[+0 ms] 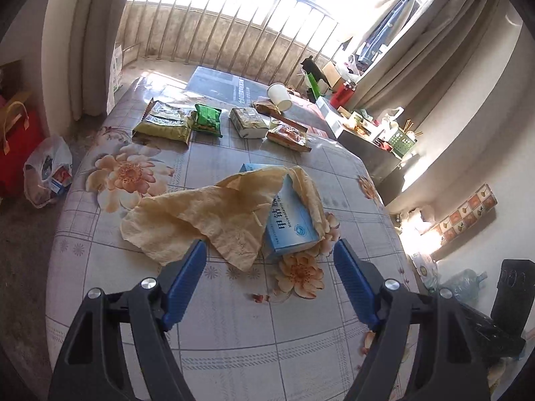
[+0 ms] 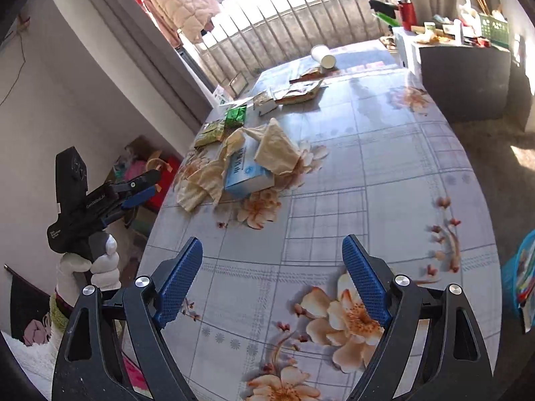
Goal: Collect trash
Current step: 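Move both tools back over the table toward the beige cloth, then grasp the beige chamois cloth with the left gripper and lift it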
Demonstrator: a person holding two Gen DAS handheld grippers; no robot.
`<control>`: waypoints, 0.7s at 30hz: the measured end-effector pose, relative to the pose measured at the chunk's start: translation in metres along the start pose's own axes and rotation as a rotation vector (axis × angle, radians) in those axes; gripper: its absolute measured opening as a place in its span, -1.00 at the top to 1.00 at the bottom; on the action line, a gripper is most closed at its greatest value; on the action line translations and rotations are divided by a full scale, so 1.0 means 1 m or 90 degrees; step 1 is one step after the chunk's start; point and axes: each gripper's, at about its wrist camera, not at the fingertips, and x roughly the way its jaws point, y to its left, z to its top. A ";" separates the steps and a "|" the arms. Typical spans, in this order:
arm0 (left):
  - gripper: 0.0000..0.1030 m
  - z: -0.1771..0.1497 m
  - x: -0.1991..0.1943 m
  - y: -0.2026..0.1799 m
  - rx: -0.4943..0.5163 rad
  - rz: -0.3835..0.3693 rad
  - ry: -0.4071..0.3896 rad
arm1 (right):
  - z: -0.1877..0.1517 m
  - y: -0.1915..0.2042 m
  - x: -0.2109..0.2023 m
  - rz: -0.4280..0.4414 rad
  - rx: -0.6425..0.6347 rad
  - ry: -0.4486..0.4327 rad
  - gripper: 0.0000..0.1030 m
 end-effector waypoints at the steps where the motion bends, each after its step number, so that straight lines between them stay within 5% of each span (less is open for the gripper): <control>1: -0.48 0.007 0.008 0.002 0.004 -0.003 0.012 | 0.008 0.013 0.019 -0.003 -0.025 0.005 -0.58; 9: -0.48 0.064 0.096 -0.013 0.085 -0.010 0.086 | 0.047 0.040 0.127 -0.062 -0.097 0.065 -0.59; 16: -0.30 0.092 0.160 -0.005 0.155 0.052 0.141 | 0.056 0.036 0.147 -0.095 -0.118 0.067 -0.59; 21: -0.06 0.105 0.184 0.006 0.121 0.002 0.175 | 0.064 0.037 0.153 -0.101 -0.135 0.061 -0.59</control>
